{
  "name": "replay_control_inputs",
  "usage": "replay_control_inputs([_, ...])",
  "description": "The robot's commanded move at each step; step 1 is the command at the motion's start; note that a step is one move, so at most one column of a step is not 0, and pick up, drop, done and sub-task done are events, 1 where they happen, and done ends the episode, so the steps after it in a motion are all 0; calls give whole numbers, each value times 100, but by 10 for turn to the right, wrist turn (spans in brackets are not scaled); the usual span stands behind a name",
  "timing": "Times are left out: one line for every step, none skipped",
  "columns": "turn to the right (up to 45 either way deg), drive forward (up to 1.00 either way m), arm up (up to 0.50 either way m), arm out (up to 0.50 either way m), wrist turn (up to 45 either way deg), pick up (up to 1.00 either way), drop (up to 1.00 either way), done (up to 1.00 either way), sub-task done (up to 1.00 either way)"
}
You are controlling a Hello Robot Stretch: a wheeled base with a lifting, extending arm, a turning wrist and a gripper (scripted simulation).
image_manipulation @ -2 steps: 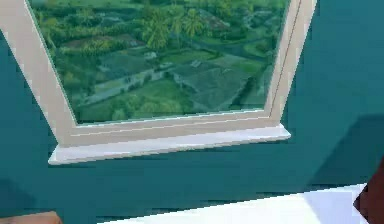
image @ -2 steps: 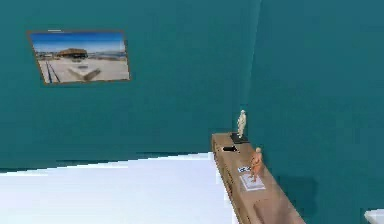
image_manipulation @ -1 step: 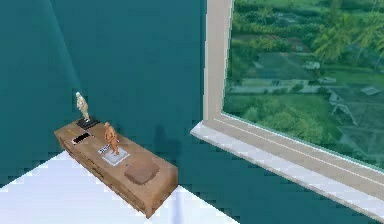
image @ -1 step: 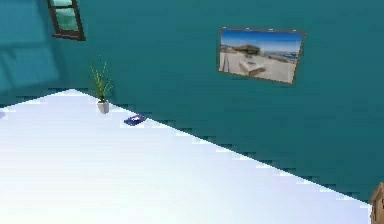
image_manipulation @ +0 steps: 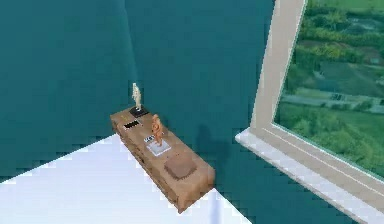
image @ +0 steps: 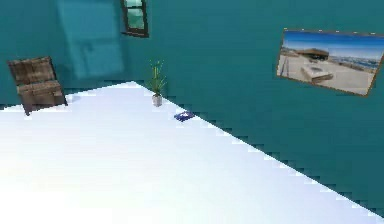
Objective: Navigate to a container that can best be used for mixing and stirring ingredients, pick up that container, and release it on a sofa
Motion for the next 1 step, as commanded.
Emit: replay_control_inputs([450, 0, 0, 0, 0, 0, 0, 0, 0])
